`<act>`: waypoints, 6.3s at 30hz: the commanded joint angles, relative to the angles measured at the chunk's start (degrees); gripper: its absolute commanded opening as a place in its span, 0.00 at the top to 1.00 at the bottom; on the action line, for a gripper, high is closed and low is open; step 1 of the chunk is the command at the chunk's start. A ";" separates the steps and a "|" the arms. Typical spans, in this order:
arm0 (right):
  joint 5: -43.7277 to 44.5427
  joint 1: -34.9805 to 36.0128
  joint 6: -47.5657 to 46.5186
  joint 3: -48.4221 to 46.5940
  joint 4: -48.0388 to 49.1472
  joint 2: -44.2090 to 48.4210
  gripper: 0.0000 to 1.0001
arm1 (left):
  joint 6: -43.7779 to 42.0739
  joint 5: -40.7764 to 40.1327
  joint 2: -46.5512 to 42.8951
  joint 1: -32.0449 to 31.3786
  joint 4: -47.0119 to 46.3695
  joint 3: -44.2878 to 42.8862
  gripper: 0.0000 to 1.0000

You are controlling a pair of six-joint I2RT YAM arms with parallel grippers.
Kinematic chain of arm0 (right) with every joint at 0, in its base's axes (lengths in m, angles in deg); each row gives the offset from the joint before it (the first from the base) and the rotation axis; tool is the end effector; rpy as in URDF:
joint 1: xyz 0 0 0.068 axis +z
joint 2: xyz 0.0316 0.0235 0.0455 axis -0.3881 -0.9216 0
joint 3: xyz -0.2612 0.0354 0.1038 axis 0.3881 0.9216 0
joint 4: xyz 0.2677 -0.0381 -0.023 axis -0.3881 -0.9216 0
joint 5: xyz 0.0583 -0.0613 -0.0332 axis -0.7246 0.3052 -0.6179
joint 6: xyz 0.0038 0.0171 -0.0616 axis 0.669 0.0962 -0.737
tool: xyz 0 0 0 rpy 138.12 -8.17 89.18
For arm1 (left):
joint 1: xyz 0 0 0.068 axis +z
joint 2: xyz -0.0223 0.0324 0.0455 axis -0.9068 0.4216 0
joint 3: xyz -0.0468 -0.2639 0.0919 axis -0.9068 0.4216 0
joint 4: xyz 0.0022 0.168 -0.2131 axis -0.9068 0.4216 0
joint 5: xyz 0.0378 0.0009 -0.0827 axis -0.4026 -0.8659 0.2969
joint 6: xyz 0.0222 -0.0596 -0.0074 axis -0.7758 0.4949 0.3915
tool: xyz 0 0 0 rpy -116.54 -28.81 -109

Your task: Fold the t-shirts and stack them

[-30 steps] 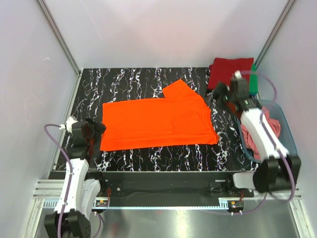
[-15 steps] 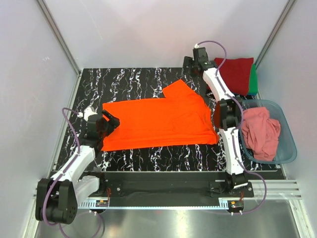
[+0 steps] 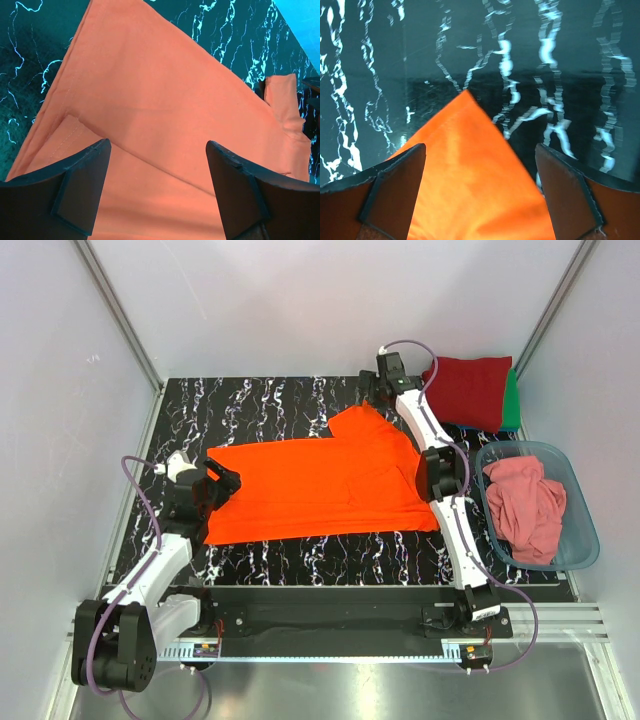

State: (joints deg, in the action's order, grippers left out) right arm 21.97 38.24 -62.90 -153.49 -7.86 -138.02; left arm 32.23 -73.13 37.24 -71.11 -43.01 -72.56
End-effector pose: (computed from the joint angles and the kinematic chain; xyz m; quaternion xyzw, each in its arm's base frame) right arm 0.6031 0.1648 0.1679 0.0048 0.9212 0.0908 0.3783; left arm 0.2249 -0.0175 0.1986 -0.3172 0.7996 -0.1687 0.4812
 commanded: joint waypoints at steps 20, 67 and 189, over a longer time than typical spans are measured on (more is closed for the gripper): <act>-4.40 1.30 2.07 -0.52 2.95 -0.12 1.00 | -3.85 0.39 3.07 -0.20 -0.39 -4.48 0.20; -11.43 0.69 2.86 23.83 9.20 13.34 1.00 | -4.39 -10.51 63.37 8.06 29.77 -64.34 0.44; -30.50 -0.72 24.92 -6.75 14.98 -8.71 0.26 | 35.59 15.95 37.18 -59.25 7.35 -14.51 0.40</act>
State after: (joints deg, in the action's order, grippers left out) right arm -5.88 36.75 -38.53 -157.25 -0.19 -144.44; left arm 60.19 -59.08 71.97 -126.17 -44.16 -87.48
